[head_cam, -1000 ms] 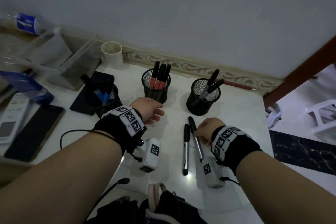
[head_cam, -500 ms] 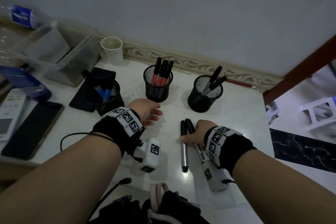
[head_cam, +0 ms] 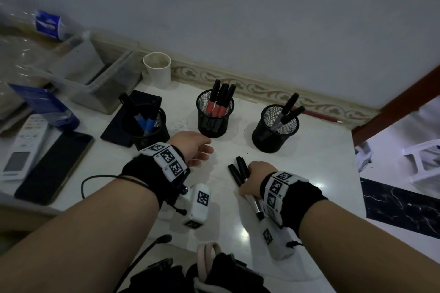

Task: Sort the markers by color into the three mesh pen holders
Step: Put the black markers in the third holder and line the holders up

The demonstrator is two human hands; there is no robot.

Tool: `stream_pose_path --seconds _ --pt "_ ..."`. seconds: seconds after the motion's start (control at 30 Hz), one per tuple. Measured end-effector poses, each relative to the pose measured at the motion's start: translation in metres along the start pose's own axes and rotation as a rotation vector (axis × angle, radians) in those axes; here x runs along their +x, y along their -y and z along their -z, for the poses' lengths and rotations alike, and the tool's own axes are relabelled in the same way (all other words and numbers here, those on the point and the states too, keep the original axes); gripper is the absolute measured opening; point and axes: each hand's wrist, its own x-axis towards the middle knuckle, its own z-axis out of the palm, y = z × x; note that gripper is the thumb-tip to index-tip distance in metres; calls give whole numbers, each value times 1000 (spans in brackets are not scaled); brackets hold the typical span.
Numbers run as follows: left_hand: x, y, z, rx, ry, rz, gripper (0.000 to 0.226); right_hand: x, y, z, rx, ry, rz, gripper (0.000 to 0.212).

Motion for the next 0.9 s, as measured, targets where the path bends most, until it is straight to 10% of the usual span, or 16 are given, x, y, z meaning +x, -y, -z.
stream_pose_path --seconds 0.9 --pt "-17 -69 -26 56 0 -148 13 -53 -40 157 945 -563 296 17"
